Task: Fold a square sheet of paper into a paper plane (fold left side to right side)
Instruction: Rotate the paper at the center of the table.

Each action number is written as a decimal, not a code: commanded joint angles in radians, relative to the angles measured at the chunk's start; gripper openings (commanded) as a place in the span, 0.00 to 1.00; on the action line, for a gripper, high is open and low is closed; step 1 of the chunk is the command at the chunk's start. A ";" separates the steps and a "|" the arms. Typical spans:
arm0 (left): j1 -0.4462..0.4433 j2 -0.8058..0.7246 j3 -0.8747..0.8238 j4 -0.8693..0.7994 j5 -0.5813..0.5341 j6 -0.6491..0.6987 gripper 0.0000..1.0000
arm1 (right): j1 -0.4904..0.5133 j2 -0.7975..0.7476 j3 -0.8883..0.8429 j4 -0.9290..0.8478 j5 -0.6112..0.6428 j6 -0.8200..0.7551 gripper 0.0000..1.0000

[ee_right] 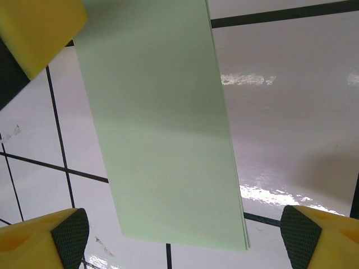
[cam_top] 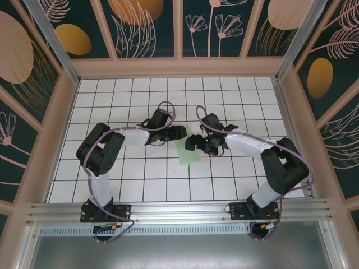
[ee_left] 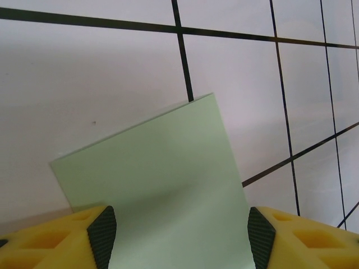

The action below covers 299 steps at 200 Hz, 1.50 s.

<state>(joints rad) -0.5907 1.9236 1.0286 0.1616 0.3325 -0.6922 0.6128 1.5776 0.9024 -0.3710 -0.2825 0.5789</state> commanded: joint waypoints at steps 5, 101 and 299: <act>0.004 0.009 -0.006 0.005 -0.026 0.006 0.67 | -0.006 0.013 -0.014 0.000 -0.023 -0.013 0.91; 0.004 -0.018 -0.088 0.026 -0.050 0.008 0.67 | -0.042 0.040 -0.033 0.047 -0.136 0.020 0.87; 0.005 -0.012 -0.089 0.030 -0.055 0.006 0.67 | 0.001 0.086 0.013 0.013 -0.098 0.024 0.81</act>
<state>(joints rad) -0.5911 1.9064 0.9684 0.2504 0.3103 -0.6918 0.5976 1.6508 0.8837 -0.3305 -0.3908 0.5900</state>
